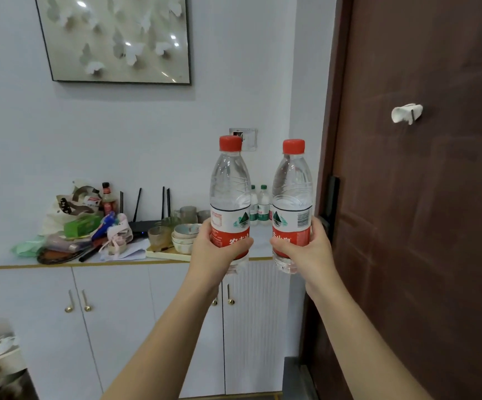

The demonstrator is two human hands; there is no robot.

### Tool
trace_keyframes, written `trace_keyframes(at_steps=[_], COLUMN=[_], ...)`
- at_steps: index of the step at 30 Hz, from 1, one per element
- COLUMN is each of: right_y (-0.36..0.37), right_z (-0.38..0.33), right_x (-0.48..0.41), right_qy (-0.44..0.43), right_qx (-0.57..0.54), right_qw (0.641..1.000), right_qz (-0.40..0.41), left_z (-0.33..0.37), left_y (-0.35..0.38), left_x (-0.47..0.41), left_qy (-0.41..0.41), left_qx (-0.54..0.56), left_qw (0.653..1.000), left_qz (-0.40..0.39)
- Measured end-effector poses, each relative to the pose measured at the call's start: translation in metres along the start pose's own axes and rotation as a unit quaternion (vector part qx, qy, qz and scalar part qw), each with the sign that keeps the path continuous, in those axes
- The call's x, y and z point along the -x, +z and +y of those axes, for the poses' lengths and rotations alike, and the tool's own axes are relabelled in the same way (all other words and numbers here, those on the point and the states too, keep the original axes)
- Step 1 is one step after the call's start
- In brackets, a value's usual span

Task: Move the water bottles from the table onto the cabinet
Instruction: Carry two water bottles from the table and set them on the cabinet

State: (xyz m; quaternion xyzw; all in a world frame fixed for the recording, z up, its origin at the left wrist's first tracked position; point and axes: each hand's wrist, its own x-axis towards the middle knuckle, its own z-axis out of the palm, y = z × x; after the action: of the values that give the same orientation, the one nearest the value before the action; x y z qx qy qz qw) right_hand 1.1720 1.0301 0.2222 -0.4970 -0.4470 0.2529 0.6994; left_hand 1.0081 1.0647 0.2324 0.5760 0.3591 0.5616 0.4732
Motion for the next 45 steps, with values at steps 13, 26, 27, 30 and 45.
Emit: trace_keyframes(at_steps=[13, 26, 27, 30, 45], right_y=[0.049, 0.049, 0.047, 0.04, 0.02], right_z=[0.078, 0.195, 0.206, 0.243, 0.391], right_x=[-0.186, -0.299, -0.306, -0.331, -0.449], right_qy=[-0.007, 0.062, 0.069, 0.096, 0.156], right_qx=[0.02, 0.057, 0.06, 0.07, 0.128], right_qw=[0.999, 0.993, 0.993, 0.991, 0.979], right_qz=[0.05, 0.083, 0.079, 0.061, -0.003], left_z=[-0.067, -0.177, -0.19, -0.228, -0.365], left_y=[0.027, 0.074, 0.079, 0.093, 0.156], left_x=[-0.22, -0.342, -0.349, -0.369, -0.458], left_qy=[-0.002, -0.05, -0.054, -0.073, -0.152], left_qx=[0.023, 0.022, 0.016, 0.006, -0.043], left_qw=[0.997, 0.994, 0.995, 0.995, 0.987], left_qz=[-0.067, -0.09, -0.083, -0.069, 0.003])
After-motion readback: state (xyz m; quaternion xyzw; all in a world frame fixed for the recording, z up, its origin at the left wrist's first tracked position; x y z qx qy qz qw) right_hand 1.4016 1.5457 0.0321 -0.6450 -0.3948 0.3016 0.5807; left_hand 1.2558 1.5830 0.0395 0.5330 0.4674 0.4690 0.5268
